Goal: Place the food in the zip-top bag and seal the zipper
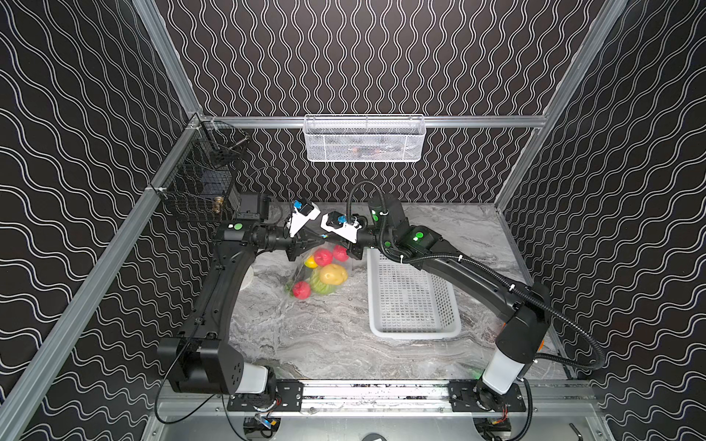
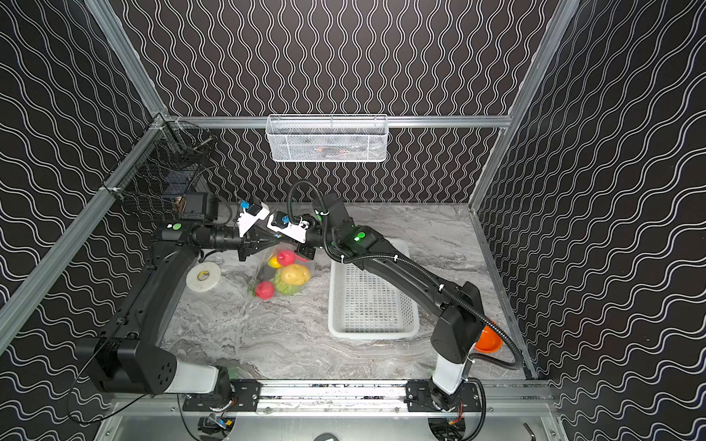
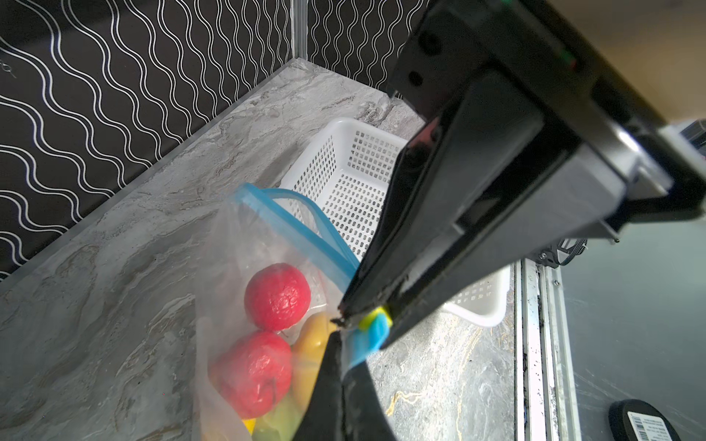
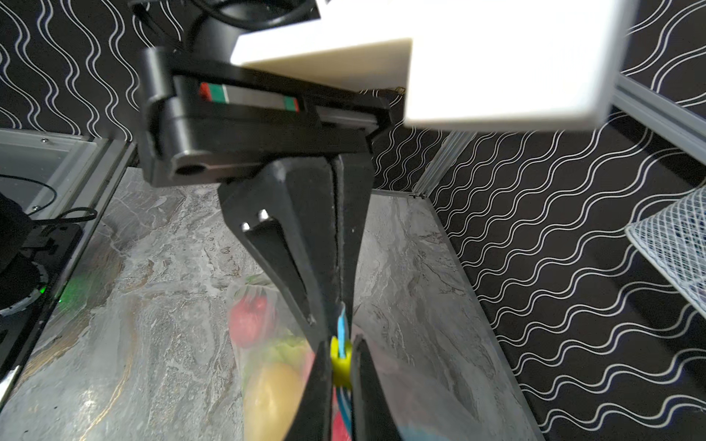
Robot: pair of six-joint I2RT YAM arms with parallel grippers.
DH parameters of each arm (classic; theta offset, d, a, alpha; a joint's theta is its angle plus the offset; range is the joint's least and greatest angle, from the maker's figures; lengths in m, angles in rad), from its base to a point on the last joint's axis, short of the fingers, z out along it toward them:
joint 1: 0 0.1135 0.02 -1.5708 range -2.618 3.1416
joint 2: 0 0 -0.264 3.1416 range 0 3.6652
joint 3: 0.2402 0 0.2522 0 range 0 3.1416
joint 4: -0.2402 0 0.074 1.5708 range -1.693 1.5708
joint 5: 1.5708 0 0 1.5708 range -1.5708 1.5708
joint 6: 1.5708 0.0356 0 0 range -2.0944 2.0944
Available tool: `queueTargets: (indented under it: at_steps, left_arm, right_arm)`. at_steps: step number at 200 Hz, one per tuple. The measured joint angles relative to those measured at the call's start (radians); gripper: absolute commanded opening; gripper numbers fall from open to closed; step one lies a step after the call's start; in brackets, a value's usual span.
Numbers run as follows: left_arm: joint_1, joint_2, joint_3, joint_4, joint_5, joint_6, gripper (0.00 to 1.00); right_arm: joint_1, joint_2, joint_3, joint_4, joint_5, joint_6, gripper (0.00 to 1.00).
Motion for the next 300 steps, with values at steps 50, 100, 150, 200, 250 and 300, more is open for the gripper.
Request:
queueTargets:
  at_steps: [50,100,150,200,250,300]
  left_arm:
    - [0.0,0.004,0.004,-0.008,0.009,0.013,0.02]
    - [0.0,0.008,0.033,-0.046,-0.005,0.063,0.22]
    - [0.0,0.008,0.035,-0.046,-0.019,0.076,0.18]
    - [-0.002,0.008,0.033,-0.035,-0.039,0.074,0.0]
    - [-0.005,0.008,0.032,-0.028,-0.057,0.049,0.0]
    - [-0.006,0.009,0.028,0.0,-0.079,0.022,0.0]
  right_arm:
    - [0.0,-0.012,-0.017,0.015,0.013,0.0,0.03]
    - [0.001,0.006,0.0,0.018,0.017,0.004,0.0]
    - [0.0,0.029,0.021,0.014,0.034,0.012,0.0]
    - [0.0,0.032,0.023,0.014,0.032,0.015,0.0]
    - [0.0,0.031,0.017,0.015,0.037,0.014,0.0]
    - [-0.006,0.033,0.016,0.015,0.043,0.011,0.0]
